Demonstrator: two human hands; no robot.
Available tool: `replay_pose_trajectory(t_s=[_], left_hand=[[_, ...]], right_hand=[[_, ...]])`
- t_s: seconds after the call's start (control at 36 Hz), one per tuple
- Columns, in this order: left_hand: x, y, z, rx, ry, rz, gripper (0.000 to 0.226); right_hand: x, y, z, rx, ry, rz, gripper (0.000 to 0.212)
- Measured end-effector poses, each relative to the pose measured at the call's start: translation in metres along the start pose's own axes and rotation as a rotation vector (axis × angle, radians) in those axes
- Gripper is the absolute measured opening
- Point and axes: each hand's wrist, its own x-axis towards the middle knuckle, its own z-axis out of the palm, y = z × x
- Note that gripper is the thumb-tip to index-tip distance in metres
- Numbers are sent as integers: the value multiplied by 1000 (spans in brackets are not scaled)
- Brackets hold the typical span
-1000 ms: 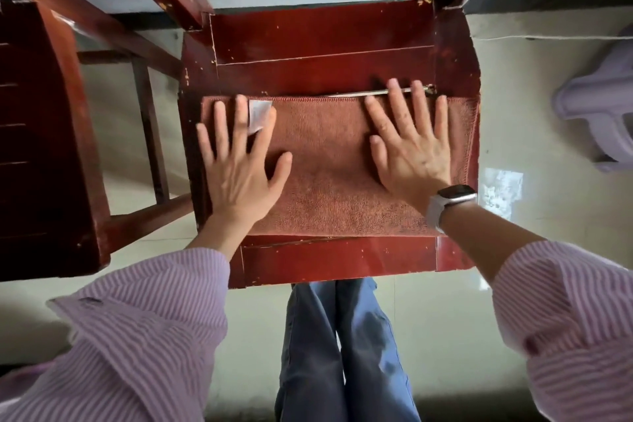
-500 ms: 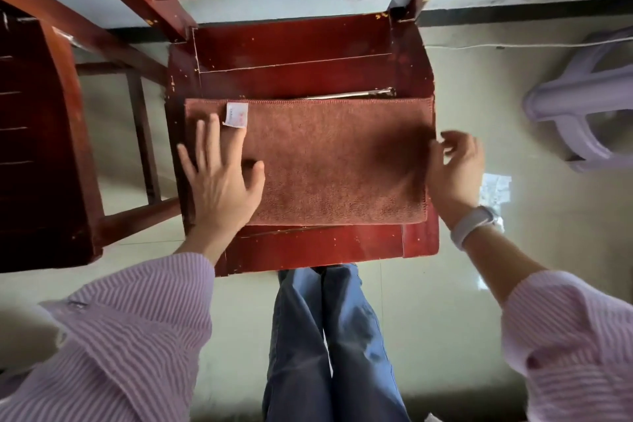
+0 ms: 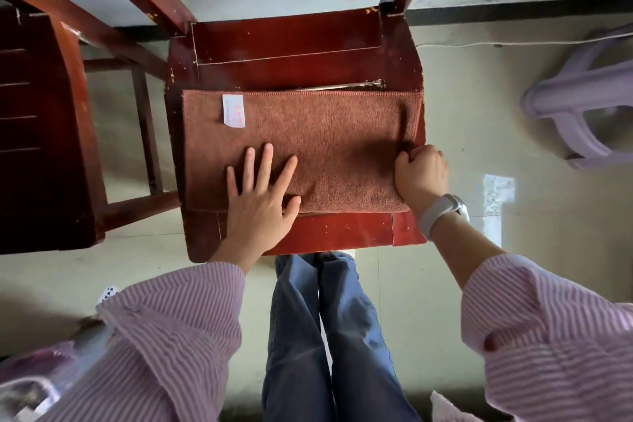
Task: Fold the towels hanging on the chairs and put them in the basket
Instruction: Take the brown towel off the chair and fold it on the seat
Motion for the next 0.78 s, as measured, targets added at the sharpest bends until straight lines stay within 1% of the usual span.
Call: replay_pose_trajectory(t_s=[0.08,0.14,0.25,0.33,0.36,0.42,0.47,0.53,0.58,0.61,0.64,0.69,0.75,0.78], left_hand=[[0,-2,-2,0,-11,7,65],[1,-3,-3,-5,-3,14,65],[0,-4,-6,-70,2,44,68],[2,-5,-16,-192,-5,40,58],[3,-6,-18,-273,7,27,51],[3,-8,-27,-527,81,-16,35],[0,-10,-40,-800,128,-113,26],[-5,-12,-56,-1068,30,-262,26],[-8,-18,-68,-1430,-88,-411,29],[-11,-22,-71,-1574,-105,-477,28],[-15,-27,-73,-1679,-92,-532,28],[-24,-36,-72,-1852,-47,-632,32],[-30,-46,-66,-1964,-7,-715,39],[-32,-51,-63,-1980,5,-742,43]], right_hand=[[-7,-1,-3,13,23,-28,27],[-10,-2,-6,120,15,-5,24],[-12,-5,-18,352,-66,59,32],[-18,-10,-30,413,-155,46,15],[-21,-13,-34,442,-172,47,9],[-29,-22,-40,482,-206,22,12],[-38,-36,-45,512,-264,-18,11],[-50,-56,-42,486,-293,-84,11],[-60,-80,-31,419,-279,-164,15],[-65,-94,-23,386,-281,-199,17],[-71,-109,-14,365,-300,-233,20],[-83,-137,3,402,-418,-230,17],[-91,-159,20,441,-539,-210,13],[-90,-165,26,391,-543,-230,14]])
